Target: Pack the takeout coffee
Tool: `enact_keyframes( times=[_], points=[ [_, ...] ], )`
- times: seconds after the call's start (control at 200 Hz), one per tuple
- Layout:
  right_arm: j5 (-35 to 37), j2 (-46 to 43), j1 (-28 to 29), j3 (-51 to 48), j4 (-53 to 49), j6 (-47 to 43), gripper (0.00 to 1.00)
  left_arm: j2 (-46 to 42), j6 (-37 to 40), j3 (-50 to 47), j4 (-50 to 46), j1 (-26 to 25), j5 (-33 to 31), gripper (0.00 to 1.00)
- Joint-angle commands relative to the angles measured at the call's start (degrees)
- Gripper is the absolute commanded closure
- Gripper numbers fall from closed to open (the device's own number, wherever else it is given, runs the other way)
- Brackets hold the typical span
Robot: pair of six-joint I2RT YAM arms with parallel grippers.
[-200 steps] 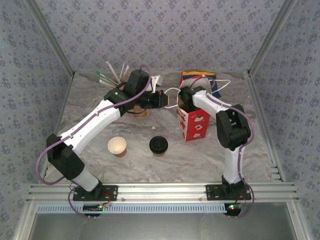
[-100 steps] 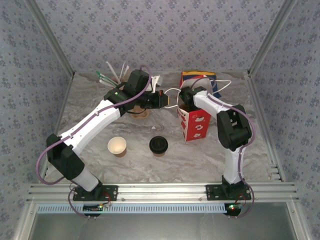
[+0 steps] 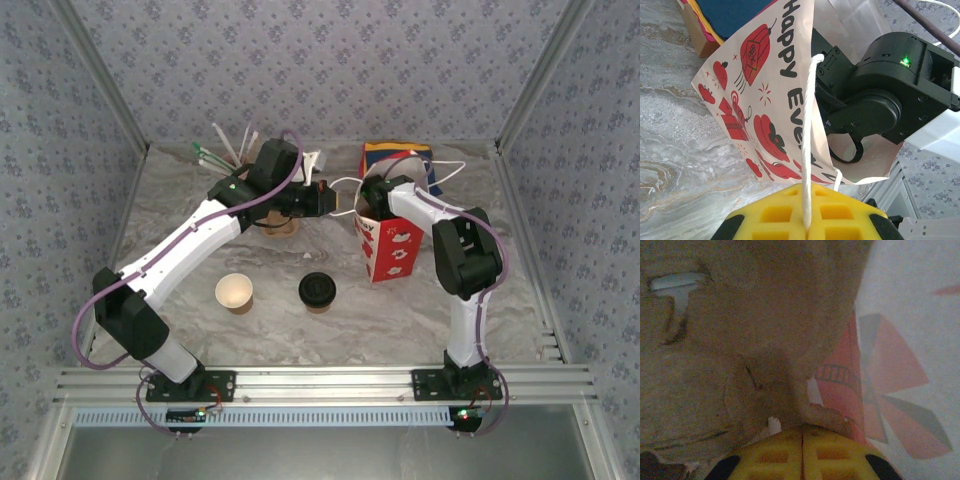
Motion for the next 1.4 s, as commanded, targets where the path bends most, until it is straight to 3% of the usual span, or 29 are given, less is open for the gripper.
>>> enact_keyframes(
  times=[0.0,0.765,1.394],
  points=[
    [-0.2,-0.2,-0.4,-0.5,-2.0,-0.9,0.92,0.7,0.7,2.4,-0.7,0.1,0.9,1.00],
    [-6.5,-8.9,1.8,-1.5,-1.8,2.7,0.91,1.8,-1.4,3.5,0.0,0.8,-2.1,1.00],
    [-7.5,-17.8,2.8,-5.2,0.9,4.4,0.91,2.1,-3.2,3.6,1.0,1.0,-3.0,1.00]
  ],
)
